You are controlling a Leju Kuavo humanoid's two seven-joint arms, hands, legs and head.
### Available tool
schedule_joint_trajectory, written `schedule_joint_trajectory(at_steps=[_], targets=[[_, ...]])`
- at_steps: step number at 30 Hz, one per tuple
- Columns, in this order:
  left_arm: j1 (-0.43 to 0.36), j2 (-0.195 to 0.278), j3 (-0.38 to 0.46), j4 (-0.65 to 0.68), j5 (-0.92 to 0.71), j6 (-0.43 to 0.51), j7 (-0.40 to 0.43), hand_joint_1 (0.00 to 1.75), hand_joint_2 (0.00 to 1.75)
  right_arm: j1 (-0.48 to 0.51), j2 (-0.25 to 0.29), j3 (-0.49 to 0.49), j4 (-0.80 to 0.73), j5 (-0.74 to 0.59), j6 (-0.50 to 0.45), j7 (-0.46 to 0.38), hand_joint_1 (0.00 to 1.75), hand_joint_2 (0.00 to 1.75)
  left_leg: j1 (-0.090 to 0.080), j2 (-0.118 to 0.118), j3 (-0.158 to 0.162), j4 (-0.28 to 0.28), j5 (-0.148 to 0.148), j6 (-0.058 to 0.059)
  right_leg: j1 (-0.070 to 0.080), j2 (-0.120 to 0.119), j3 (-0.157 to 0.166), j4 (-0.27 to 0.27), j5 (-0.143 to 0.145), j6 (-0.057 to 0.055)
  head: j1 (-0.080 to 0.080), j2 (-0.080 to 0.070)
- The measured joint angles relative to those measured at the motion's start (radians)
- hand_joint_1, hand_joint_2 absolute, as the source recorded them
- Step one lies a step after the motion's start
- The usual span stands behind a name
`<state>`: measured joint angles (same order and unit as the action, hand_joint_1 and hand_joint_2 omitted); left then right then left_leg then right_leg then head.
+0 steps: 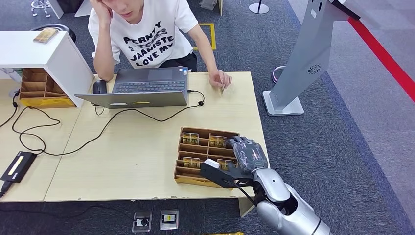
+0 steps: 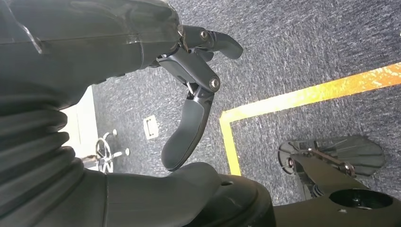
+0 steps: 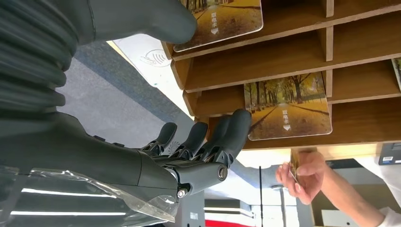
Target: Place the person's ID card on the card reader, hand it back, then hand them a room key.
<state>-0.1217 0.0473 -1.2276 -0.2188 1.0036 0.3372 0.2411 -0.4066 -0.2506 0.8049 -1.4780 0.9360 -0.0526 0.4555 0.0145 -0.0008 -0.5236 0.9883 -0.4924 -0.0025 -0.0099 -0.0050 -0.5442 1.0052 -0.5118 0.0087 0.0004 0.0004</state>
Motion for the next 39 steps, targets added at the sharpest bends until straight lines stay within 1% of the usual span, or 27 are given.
schedule_joint_trajectory(at_steps=[10, 23, 28, 39], targets=[[0.0, 0.0, 0.0, 0.0, 0.008, 0.003, 0.002, 0.0, 1.75, -0.005, -0.001, 0.001, 0.006, 0.003, -0.005, 0.02, 0.69, 1.75, 0.0, 0.0, 0.0, 0.0, 0.0, 0.0, 0.0, 0.0, 0.0, 0.0, 0.0, 0.0, 0.0, 0.0], [0.0, 0.0, 0.0, 0.0, 0.019, 0.006, 0.01, 0.0, 1.75, -0.004, -0.006, -0.001, -0.001, 0.024, -0.002, 0.037, 0.7, 1.75, 0.0, 0.0, 0.001, 0.0, 0.0, 0.0, 0.0, 0.0, 0.0, 0.0, 0.0, 0.0, 0.0, 0.0], [0.0, 0.0, 0.0, 0.0, 0.019, 0.006, 0.01, 0.0, 1.75, -0.002, -0.01, -0.003, -0.013, 0.028, 0.001, 0.042, 0.65, 1.75, 0.0, 0.0, 0.001, 0.0, 0.0, 0.0, 0.0, 0.0, 0.0, 0.0, 0.0, 0.0, 0.0, 0.0], [0.0, 0.0, 0.0, 0.0, 0.014, 0.003, 0.01, 0.0, 1.75, 0.004, -0.02, -0.011, -0.058, 0.065, 0.002, 0.058, 0.67, 1.75, 0.0, 0.0, 0.001, 0.0, 0.0, 0.0, 0.0, 0.0, 0.0, 0.0, 0.0, 0.0, 0.0, 0.0]])
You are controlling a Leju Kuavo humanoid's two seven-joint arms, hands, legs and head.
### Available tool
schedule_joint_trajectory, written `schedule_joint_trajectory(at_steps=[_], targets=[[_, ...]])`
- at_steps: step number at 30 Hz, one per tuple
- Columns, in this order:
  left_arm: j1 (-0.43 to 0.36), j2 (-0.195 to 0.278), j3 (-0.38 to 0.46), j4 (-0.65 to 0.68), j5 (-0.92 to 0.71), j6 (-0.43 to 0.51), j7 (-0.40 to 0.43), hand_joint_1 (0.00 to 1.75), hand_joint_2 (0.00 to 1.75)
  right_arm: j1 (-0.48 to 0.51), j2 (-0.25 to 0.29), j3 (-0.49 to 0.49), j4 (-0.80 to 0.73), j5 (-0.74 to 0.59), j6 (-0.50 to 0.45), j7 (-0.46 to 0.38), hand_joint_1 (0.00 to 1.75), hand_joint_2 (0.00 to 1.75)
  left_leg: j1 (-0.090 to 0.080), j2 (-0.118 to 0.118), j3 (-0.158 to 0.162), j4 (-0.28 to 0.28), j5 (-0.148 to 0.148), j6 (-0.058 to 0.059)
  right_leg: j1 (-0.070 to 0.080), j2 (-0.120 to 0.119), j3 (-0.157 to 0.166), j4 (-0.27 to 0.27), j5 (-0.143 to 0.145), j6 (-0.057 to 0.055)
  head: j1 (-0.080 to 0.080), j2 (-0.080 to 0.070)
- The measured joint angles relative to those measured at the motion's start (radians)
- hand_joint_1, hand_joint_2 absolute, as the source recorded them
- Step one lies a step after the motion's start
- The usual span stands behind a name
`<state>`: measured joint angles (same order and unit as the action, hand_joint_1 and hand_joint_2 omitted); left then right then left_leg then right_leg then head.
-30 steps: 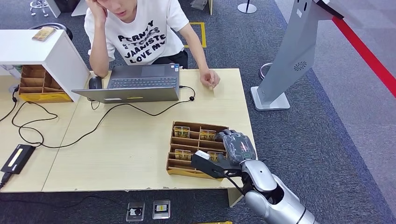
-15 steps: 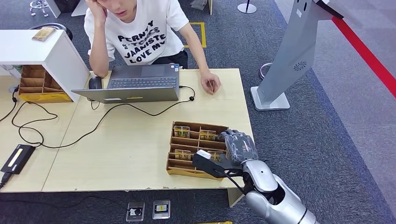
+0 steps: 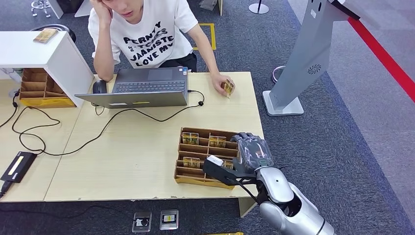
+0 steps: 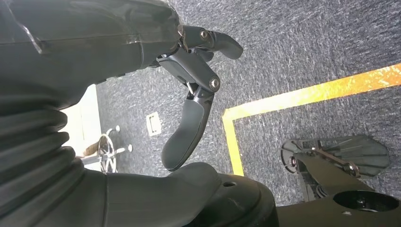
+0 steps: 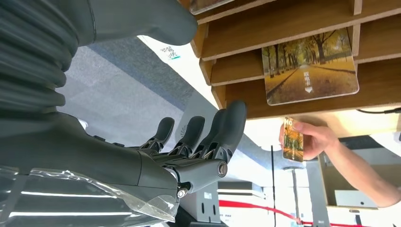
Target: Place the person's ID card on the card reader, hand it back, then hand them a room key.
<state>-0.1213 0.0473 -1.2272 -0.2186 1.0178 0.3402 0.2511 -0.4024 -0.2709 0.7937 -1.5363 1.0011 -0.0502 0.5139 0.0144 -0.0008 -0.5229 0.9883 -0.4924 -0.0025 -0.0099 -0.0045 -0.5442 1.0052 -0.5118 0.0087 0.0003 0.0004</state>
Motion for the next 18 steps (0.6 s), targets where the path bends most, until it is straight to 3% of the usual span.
schedule_joint_trajectory(at_steps=[18], targets=[[0.0, 0.0, 0.0, 0.0, -0.015, -0.007, 0.0, 0.0, 1.75, 0.054, -0.014, -0.01, -0.08, 0.015, 0.026, 0.01, 0.66, 1.75, 0.0, 0.0, 0.0, 0.0, 0.0, 0.0, 0.0, 0.0, 0.0, 0.0, 0.0, 0.0, 0.0, 0.0]])
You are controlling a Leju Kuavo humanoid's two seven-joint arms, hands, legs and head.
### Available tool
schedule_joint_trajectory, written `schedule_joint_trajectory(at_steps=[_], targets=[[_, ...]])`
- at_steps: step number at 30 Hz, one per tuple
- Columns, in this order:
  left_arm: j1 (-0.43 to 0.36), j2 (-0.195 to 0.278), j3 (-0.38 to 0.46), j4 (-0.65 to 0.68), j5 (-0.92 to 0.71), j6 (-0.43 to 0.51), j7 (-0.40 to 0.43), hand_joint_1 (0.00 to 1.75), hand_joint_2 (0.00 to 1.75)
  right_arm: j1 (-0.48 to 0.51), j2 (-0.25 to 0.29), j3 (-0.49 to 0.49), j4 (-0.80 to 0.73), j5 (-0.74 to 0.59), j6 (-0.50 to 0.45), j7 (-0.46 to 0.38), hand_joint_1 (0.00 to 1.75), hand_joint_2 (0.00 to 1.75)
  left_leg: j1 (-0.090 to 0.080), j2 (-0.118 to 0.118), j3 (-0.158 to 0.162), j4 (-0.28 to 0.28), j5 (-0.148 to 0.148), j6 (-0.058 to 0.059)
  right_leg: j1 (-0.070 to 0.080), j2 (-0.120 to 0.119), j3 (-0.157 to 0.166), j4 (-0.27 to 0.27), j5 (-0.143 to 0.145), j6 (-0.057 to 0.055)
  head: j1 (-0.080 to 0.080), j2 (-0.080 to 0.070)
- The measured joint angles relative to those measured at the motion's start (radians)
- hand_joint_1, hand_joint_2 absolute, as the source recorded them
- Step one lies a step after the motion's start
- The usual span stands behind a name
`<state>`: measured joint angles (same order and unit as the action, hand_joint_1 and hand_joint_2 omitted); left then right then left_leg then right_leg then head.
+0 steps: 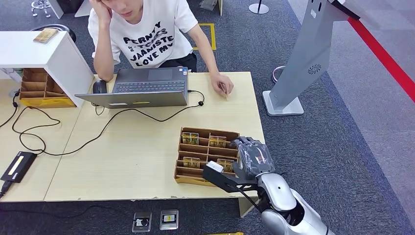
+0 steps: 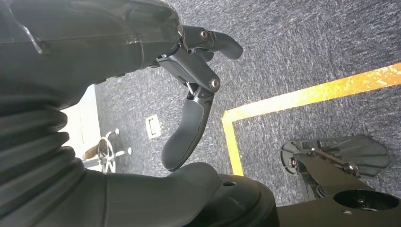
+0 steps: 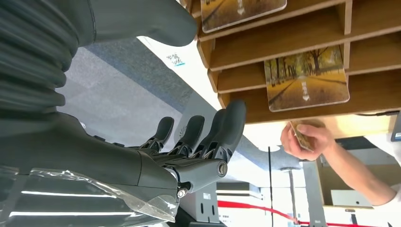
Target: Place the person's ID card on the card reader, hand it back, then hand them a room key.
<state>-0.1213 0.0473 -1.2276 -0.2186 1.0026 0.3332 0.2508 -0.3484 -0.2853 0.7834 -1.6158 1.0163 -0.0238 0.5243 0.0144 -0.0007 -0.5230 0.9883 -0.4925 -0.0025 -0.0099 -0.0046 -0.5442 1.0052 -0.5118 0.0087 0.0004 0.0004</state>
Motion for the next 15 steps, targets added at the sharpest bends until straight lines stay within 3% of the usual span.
schedule_joint_trajectory(at_steps=[15], targets=[[0.0, 0.0, 0.0, 0.0, -0.015, -0.002, -0.002, 0.0, 1.75, 0.01, 0.002, 0.004, -0.001, -0.022, 0.015, -0.023, 0.7, 1.75, 0.0, 0.0, 0.0, 0.0, 0.0, 0.0, 0.0, 0.0, 0.0, 0.0, 0.0, 0.0, 0.0, 0.0]])
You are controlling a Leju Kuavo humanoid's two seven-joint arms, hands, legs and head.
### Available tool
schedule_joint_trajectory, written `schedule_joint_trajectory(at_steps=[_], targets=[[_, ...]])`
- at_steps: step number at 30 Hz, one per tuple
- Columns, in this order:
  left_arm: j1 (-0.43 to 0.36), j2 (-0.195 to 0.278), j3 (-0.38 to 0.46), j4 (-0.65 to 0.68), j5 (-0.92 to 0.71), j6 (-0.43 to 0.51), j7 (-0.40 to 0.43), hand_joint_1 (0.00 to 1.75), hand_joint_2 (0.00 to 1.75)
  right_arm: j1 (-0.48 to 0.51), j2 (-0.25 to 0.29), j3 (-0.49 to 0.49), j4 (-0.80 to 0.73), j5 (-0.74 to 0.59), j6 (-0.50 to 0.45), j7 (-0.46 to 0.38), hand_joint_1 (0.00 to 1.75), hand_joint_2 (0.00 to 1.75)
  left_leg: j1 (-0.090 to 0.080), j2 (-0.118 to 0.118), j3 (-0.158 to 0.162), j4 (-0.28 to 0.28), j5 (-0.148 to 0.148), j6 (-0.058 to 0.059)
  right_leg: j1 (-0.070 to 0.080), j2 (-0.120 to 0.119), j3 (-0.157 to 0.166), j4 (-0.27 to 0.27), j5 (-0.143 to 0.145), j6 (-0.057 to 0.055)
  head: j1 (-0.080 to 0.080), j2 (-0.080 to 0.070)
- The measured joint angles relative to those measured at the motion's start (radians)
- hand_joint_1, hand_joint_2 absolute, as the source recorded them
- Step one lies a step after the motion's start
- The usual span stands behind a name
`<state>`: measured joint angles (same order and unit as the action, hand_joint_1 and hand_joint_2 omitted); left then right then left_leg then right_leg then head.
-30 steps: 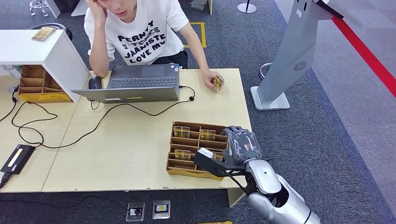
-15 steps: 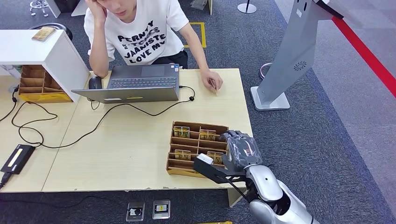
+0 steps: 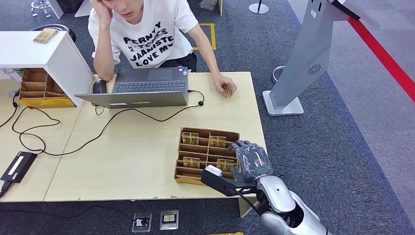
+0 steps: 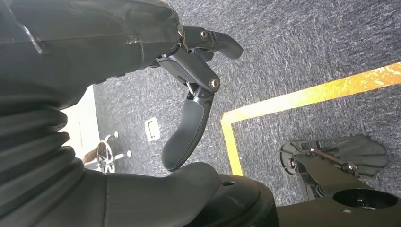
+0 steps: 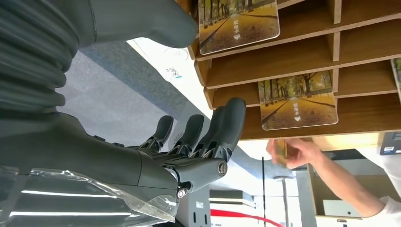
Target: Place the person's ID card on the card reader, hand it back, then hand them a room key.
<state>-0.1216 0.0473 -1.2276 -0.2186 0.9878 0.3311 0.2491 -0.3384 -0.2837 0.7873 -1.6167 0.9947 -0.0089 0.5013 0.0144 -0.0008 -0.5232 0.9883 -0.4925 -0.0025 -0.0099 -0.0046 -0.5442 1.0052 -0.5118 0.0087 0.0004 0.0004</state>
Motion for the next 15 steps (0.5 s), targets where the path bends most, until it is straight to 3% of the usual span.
schedule_joint_trajectory(at_steps=[15], targets=[[0.0, 0.0, 0.0, 0.0, -0.001, 0.0, -0.001, 0.0, 1.75, -0.018, 0.015, 0.005, 0.014, -0.027, -0.012, -0.028, 0.7, 1.75, 0.0, 0.0, 0.0, 0.0, 0.0, 0.0, 0.0, 0.0, 0.0, 0.0, 0.0, 0.0, 0.0, 0.0]])
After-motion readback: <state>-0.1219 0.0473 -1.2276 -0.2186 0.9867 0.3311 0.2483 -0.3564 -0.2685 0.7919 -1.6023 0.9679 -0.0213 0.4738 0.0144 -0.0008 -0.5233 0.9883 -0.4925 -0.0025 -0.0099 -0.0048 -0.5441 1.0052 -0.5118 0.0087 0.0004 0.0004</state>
